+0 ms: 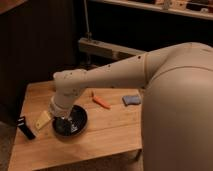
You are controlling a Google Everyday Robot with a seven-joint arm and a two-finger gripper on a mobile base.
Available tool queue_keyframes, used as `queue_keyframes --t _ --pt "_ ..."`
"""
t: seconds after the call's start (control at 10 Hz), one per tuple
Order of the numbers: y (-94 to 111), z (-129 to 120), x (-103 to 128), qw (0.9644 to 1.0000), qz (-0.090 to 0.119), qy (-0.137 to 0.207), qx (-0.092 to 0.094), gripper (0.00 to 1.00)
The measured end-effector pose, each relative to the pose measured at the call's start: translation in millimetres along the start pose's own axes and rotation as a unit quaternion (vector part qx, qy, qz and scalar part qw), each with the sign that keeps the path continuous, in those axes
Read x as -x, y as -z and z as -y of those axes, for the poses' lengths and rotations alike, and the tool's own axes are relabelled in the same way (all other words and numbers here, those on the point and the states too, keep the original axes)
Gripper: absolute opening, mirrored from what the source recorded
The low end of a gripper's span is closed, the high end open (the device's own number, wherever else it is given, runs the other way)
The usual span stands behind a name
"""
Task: Place the ceramic cup over the eraser
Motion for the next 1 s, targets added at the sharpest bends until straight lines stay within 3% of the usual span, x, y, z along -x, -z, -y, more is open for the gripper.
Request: queue_keyframes --t 0.8,1.0 --pt "0.0 0.2 0.0 1.0000 -0.001 0.000 -0.001 0.80" --pt "2.0 8.2 1.9 0.9999 -0.002 -0.002 -0.016 0.80"
